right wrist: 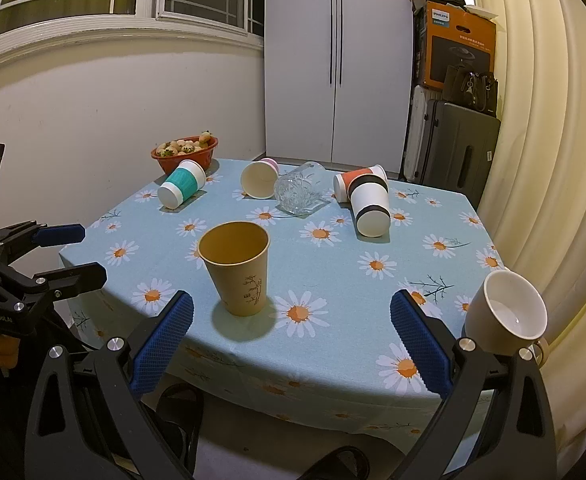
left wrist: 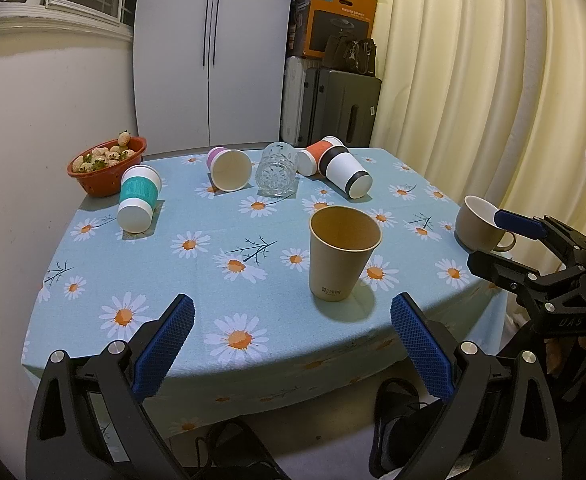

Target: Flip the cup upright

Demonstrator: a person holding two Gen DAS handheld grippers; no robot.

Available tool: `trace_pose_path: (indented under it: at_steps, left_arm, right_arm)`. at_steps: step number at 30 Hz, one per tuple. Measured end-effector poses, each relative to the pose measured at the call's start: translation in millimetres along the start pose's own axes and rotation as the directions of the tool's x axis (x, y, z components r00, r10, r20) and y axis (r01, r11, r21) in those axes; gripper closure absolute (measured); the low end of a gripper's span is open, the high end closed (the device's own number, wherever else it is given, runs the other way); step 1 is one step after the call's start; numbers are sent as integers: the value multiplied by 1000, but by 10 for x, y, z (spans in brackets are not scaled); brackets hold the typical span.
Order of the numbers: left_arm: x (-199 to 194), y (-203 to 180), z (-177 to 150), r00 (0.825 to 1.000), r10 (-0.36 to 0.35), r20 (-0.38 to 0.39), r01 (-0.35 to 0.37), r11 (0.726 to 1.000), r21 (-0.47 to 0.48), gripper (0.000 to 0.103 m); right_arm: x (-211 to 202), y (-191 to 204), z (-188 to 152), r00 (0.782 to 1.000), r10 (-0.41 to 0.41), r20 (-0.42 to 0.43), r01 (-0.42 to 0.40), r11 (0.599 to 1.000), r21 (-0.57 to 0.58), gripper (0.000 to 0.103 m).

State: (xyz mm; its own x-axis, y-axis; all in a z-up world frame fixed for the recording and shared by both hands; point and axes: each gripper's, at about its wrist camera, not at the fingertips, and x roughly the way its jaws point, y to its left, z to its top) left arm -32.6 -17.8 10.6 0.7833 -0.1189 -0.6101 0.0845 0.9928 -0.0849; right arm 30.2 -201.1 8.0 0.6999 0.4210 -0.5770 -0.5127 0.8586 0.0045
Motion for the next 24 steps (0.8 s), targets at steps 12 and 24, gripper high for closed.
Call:
trace_pose_path:
  at_steps: [12, 24]
  left_arm:
    - [-15, 12, 2, 1000, -7, 8, 7, 1000, -6, 7]
    - [-24, 12, 12, 1000, -4, 7, 4, 1000, -5, 7]
  right_arm:
    - [-3, -3, 1, 1000, 1, 1, -1, 1000, -3, 5]
    - [-8, -7, -1, 1000, -1, 2, 1, 1000, -6, 5]
